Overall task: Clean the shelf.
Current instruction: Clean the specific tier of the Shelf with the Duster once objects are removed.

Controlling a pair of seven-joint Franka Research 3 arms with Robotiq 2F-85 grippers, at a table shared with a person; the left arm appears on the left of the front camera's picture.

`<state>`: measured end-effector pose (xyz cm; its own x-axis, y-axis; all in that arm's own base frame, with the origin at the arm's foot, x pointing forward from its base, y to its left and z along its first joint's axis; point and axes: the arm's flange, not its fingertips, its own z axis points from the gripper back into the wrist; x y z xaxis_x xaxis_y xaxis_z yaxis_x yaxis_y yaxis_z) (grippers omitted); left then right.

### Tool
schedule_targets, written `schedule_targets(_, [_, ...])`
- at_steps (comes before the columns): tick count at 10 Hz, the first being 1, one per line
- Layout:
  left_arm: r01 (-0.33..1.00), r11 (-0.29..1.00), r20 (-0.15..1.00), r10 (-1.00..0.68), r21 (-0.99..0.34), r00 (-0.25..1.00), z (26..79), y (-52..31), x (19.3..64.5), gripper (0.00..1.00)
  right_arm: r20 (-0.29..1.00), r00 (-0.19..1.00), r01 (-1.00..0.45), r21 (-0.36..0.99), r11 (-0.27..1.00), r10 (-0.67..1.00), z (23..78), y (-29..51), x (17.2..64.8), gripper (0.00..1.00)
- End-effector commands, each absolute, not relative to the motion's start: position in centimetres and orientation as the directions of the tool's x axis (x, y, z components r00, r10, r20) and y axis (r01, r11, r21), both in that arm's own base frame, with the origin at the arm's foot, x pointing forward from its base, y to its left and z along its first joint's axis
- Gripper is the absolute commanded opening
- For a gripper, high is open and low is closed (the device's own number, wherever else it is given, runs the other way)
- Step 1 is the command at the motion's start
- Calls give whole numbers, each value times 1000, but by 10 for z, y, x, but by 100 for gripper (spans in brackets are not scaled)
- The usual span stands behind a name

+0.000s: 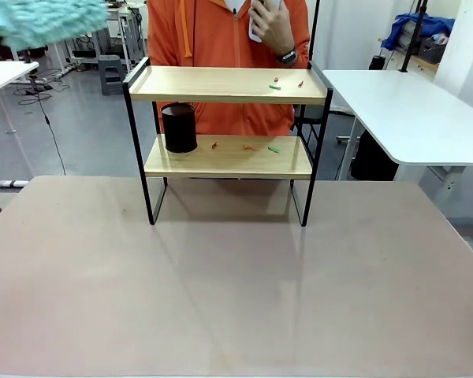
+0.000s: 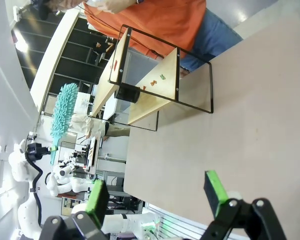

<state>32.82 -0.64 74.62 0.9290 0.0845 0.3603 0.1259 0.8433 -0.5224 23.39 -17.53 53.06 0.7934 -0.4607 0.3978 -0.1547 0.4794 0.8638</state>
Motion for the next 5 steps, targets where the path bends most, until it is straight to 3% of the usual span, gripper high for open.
schedule_targets(1, [128,867,390,81,-481,917,747,-69,353,12,421,782,-186,861,473,-459,532,-175,237,100])
schedule_targets(3, [222,841,354,-39,-493,934,738,-105,358,12,421,782,-186,861,473,-459,532,-175,237,100])
schedule_targets(5, [162,855,382,45,-493,923,740,-88,358,12,421,782,-186,861,473,-459,532,-175,237,100])
